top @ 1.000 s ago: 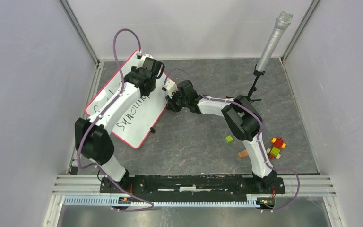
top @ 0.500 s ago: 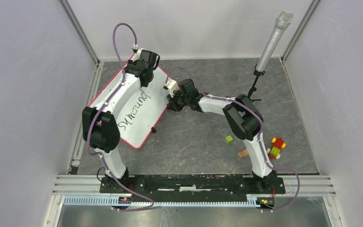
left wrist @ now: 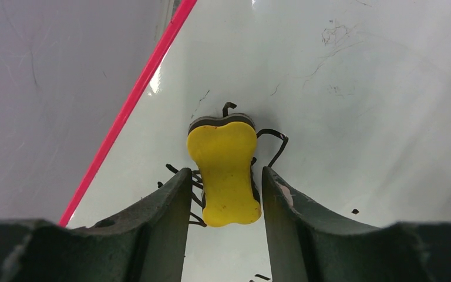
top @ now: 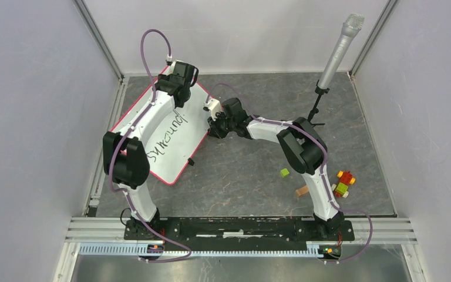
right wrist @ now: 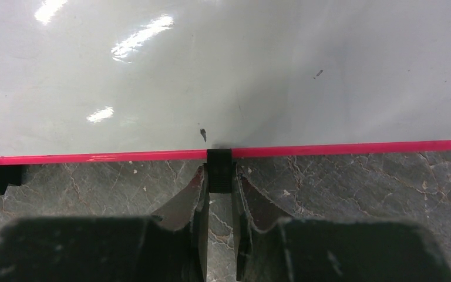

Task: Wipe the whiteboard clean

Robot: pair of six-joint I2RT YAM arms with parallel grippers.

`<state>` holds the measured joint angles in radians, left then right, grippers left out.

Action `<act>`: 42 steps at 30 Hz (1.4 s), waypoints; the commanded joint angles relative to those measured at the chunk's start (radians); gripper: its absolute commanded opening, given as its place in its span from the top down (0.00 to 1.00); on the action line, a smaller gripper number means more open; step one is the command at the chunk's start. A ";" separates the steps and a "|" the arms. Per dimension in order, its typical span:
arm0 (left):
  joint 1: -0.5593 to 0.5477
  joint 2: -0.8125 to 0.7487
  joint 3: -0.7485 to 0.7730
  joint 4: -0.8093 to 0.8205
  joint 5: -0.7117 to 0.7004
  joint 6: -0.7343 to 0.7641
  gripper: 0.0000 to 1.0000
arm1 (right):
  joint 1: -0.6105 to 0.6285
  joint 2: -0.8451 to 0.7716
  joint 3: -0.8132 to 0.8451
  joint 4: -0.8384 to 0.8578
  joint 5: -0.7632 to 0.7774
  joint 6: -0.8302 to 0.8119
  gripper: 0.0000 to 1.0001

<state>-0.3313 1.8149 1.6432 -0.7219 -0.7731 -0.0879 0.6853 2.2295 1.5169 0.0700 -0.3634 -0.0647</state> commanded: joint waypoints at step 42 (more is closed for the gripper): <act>-0.049 0.084 0.038 0.043 0.138 0.028 0.68 | 0.025 0.050 0.092 -0.087 0.160 0.020 1.00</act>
<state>-0.3611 1.8736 1.6588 -0.6998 -0.6785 -0.0795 0.7181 2.2711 1.6009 -0.0185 -0.2615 -0.0750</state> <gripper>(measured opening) 0.359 0.106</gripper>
